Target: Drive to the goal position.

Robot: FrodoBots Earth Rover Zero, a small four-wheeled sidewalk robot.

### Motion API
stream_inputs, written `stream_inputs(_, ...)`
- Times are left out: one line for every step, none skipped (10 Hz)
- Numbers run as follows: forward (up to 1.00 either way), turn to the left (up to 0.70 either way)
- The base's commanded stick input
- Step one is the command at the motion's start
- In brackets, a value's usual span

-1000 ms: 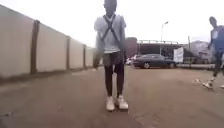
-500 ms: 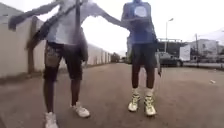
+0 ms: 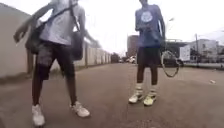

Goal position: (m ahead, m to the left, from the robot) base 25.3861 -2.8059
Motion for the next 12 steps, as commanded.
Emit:
stream_inputs(1.00, 0.00)
stream_inputs(1.00, 0.00)
stream_inputs(1.00, 0.00)
stream_inputs(1.00, 0.00)
stream_inputs(1.00, 0.00)
stream_inputs(1.00, 0.00)
stream_inputs(1.00, 0.00)
stream_inputs(1.00, 0.00)
stream_inputs(1.00, 0.00)
stream_inputs(1.00, 0.00)
stream_inputs(1.00, 0.00)
stream_inputs(1.00, 0.00)
